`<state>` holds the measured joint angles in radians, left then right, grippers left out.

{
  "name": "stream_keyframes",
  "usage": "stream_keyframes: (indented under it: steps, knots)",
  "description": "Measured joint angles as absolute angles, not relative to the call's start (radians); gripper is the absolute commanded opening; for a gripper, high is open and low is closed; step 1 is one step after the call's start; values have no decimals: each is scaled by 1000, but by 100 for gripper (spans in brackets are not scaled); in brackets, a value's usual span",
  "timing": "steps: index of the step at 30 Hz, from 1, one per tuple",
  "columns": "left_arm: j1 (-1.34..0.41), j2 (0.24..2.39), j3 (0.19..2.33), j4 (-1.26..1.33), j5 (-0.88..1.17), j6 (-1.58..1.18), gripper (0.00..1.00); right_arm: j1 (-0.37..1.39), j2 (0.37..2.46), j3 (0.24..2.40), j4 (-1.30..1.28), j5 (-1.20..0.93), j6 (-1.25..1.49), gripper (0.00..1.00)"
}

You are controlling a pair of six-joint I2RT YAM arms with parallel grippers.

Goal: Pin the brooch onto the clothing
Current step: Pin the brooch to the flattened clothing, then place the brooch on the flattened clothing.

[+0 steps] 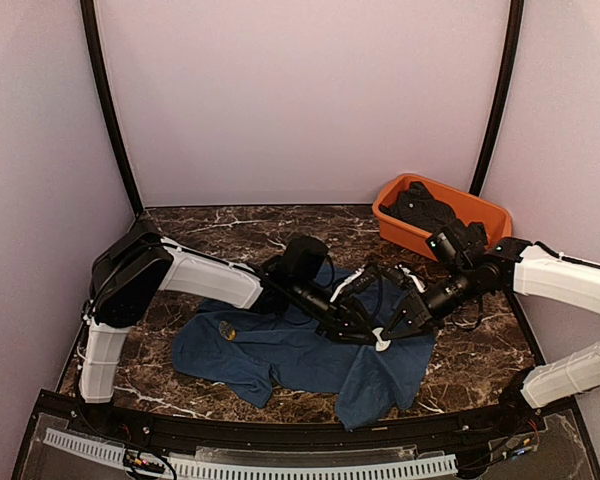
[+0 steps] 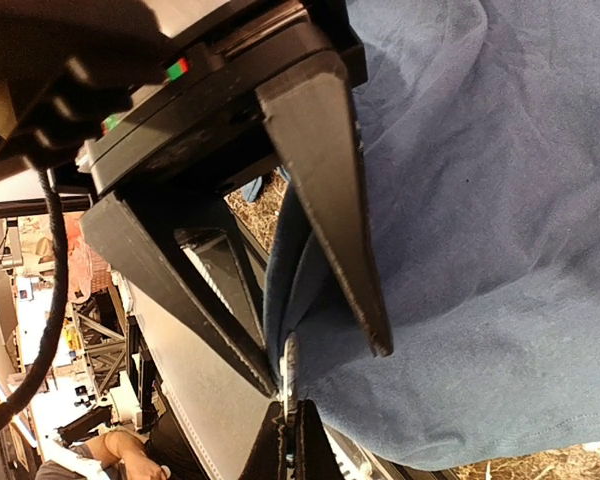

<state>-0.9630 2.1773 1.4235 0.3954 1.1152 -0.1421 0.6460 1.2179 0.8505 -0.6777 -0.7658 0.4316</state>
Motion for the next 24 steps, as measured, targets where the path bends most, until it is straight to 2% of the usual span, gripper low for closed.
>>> stream_keyframes:
  steps: [4, 8, 10, 18, 24]
  knots:
    - [-958, 2173, 1409, 410, 1106, -154, 51, 646, 1218, 850, -677, -765, 432, 0]
    - [-945, 2164, 1387, 422, 1090, -168, 71, 646, 1218, 850, -678, -762, 431, 0]
    - [-934, 2158, 1371, 430, 1075, -173, 76, 646, 1218, 850, -680, -762, 431, 0]
    - [-894, 2125, 1315, 431, 1026, -168, 86, 646, 1221, 853, -700, -731, 424, 0]
    - [-888, 2090, 1284, 402, 957, -144, 87, 665, 1258, 891, -764, -555, 415, 0]
